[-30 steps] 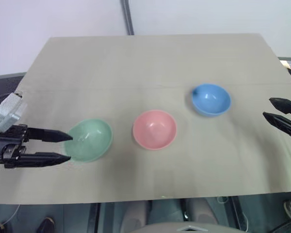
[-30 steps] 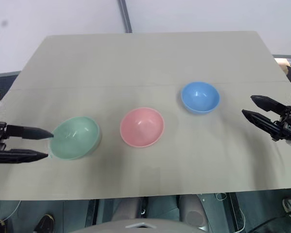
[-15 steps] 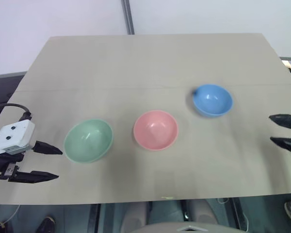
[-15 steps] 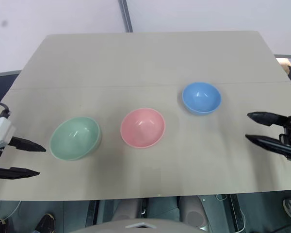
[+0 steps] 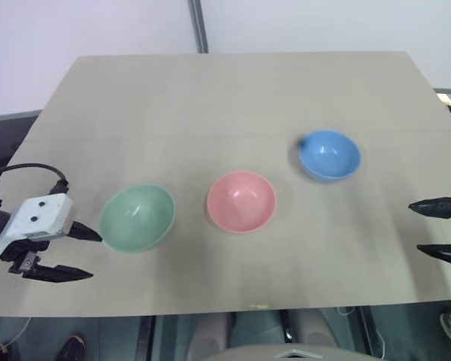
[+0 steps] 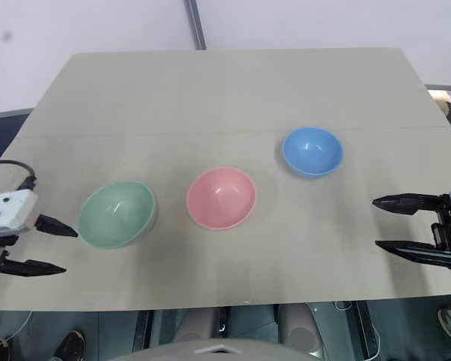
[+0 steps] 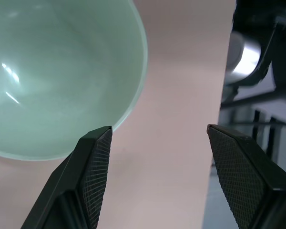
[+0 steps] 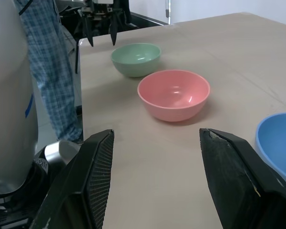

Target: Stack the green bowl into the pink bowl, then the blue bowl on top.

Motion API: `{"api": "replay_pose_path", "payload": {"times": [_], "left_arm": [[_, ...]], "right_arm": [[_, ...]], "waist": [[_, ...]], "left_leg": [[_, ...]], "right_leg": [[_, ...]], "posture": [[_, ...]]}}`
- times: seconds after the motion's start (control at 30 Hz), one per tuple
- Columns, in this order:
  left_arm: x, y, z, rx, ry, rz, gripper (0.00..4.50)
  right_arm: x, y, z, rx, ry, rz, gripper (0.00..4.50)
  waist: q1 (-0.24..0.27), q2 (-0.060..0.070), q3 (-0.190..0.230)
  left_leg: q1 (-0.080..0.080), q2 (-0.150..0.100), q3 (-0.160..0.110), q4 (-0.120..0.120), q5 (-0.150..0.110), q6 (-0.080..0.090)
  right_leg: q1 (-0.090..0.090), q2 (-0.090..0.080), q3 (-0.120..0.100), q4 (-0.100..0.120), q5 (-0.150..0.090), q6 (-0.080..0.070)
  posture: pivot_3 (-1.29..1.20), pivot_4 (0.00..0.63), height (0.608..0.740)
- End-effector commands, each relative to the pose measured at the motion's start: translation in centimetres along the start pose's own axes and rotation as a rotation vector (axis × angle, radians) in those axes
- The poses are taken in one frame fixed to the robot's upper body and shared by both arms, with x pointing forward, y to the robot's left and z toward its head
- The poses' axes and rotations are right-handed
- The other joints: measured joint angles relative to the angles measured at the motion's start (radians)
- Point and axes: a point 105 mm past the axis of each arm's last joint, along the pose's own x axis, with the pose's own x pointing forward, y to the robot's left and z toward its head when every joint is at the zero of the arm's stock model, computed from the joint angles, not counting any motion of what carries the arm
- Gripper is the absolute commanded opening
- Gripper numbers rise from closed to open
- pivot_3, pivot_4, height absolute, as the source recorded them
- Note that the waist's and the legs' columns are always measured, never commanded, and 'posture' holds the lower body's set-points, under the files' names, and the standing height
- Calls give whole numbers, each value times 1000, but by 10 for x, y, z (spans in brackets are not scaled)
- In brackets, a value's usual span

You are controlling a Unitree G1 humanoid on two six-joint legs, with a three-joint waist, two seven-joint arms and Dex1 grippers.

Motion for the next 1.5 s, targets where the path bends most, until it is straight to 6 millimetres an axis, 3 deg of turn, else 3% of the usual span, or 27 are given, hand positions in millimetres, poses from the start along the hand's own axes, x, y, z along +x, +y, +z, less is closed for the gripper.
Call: {"api": "replay_pose_path", "payload": {"times": [0.03, 0.37, 0.9, 1.0, 1.17, 1.2, 1.5], "left_arm": [[2, 4, 1, 49, 33, 0, 3352], [7, 32, -3, 120, 78, 121, 3352], [29, 38, 3, 219, 59, 125, 3352], [29, 40, 3, 230, 61, 127, 2706], [32, 39, 1, 237, 64, 116, 720], [32, 38, 2, 239, 62, 114, 144], [30, 39, 4, 249, 60, 110, 32]], "right_arm": [[-2, -2, 8, -51, 6, -22, 3171], [0, -4, 7, -52, -3, -49, 3171], [-3, -5, 8, -52, -4, -65, 3171], [-3, -5, 8, -51, -2, -67, 3171], [-4, -6, 7, -52, 0, -73, 3171], [-4, -6, 7, -52, 0, -74, 3171], [-5, -8, 5, -54, 1, -82, 3171]], "waist": [[0, 0, 0], [0, 0, 0], [0, 0, 0], [0, 0, 0], [-1, 0, 0], [0, 0, 0], [-1, 3, -1]], "left_leg": [[0, 0, 0, 0, 0, 0], [0, 0, 0, 0, 0, 0], [-1, 0, 0, 0, 0, 0], [-1, 0, -1, 0, 0, 0], [-1, 0, -1, 0, 0, 0], [-1, 0, -1, 0, 0, 0], [2, 0, 0, 0, 0, 0]], "right_leg": [[0, 0, 0, 0, 0, 0], [0, 0, 0, 0, 0, 0], [-1, 0, 0, 1, 0, 0], [-1, 0, 0, 1, 0, 0], [-1, 0, 0, 1, 0, 0], [-1, 0, 0, 1, 0, 0], [1, 0, 1, 2, 0, 0]], "posture": [[0, 150, 740], [0, 150, 740], [0, 150, 740], [0, 150, 740], [0, 150, 740], [0, 150, 740], [0, 150, 740]]}}
